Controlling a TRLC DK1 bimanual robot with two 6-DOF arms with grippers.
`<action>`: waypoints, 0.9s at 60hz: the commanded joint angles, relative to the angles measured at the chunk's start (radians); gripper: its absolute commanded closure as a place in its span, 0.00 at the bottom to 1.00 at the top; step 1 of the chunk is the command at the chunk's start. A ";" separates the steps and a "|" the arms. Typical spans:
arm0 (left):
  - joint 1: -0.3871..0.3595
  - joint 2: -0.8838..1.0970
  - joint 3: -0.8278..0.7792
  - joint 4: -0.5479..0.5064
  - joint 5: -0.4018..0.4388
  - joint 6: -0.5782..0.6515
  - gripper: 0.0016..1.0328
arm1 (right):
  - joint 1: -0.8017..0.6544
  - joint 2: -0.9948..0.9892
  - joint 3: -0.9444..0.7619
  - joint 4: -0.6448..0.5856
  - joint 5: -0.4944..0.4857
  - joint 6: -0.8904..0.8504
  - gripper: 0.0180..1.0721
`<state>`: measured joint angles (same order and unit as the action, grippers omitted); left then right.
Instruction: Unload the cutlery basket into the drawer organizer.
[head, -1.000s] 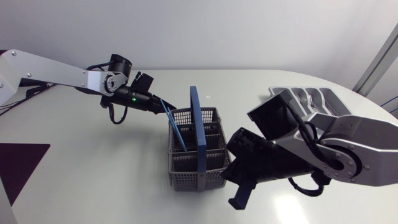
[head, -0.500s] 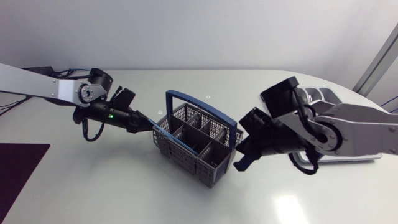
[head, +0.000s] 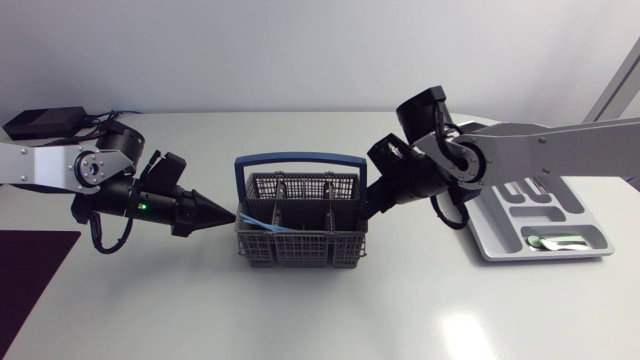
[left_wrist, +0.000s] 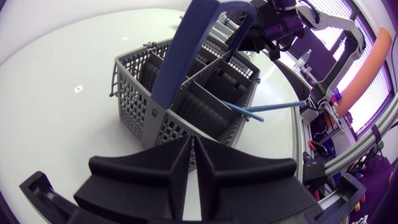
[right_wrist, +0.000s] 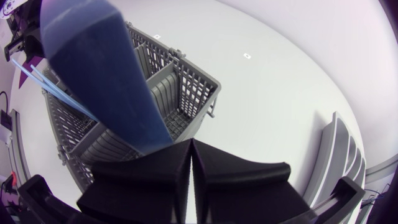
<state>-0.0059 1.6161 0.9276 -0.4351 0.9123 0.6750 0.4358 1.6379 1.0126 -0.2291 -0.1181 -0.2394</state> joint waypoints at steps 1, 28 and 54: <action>0.004 -0.025 -0.026 0.016 0.025 0.017 0.86 | -0.006 0.013 0.001 0.016 -0.012 -0.006 0.94; -0.014 -0.389 -0.234 0.141 -0.090 0.028 0.55 | -0.086 -0.302 -0.239 -0.006 0.018 -0.078 0.33; -0.243 -0.604 -0.343 0.285 -0.273 -0.045 0.49 | -0.023 -0.400 -0.290 -0.049 0.017 -0.063 0.31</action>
<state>-0.2256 1.0122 0.6090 -0.1726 0.6491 0.6537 0.4068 1.2503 0.7498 -0.2661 -0.1040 -0.3000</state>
